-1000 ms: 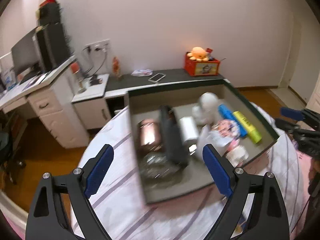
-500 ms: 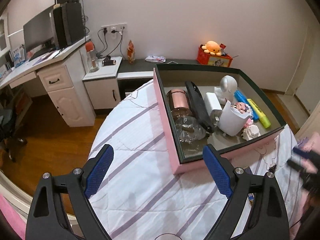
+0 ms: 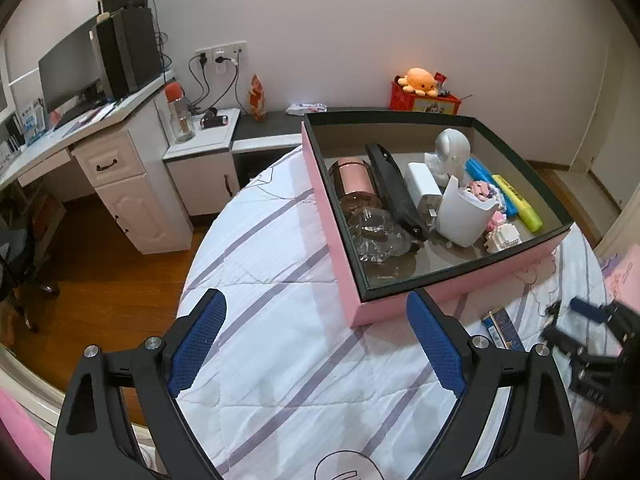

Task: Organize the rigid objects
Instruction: 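Withdraw both grippers from the box back over the bed, then grasp the black hair clip with the right gripper, then carry the hair clip into the pink box and open the right gripper, then grasp the blue box with the left gripper, then carry the blue box over the pink box and release it inside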

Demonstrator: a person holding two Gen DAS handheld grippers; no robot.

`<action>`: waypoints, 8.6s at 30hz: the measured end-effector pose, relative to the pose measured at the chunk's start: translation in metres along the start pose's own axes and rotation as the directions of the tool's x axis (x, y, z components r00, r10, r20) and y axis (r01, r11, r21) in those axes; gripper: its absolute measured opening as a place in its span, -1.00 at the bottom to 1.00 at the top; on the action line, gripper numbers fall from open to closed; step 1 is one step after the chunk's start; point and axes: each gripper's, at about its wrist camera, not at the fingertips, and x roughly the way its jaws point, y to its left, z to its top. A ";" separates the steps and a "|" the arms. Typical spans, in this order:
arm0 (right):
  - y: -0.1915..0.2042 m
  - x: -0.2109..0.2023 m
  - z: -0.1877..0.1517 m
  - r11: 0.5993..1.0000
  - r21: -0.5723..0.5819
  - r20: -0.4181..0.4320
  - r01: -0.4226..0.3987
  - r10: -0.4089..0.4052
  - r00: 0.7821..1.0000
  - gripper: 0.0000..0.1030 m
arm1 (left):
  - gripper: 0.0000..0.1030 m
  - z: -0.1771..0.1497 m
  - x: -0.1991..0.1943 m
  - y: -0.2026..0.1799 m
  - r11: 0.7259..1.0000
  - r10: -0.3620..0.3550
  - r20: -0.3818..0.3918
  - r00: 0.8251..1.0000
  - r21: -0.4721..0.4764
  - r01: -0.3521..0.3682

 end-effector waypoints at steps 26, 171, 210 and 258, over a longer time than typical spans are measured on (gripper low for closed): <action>-0.057 0.001 -0.003 0.992 0.114 0.021 0.052 -0.055 0.998 0.42 | -0.75 0.025 0.048 -0.020 1.000 -0.029 -0.071 0.997 0.008 0.029; -0.098 0.028 0.086 0.977 0.039 0.079 -0.209 0.206 0.975 -0.48 | -0.60 -0.053 0.028 -0.066 0.990 0.125 -0.094 0.988 -0.046 -0.130; -0.088 0.058 0.104 0.996 0.008 -0.027 -0.090 0.090 0.996 -0.74 | -0.60 -0.049 -0.004 -0.065 1.000 -0.011 -0.009 1.000 0.007 0.011; -0.094 0.059 0.100 0.986 0.020 0.004 -0.163 0.163 0.987 -0.66 | -0.60 0.156 0.110 -0.214 0.960 -0.176 -0.083 0.981 0.207 0.190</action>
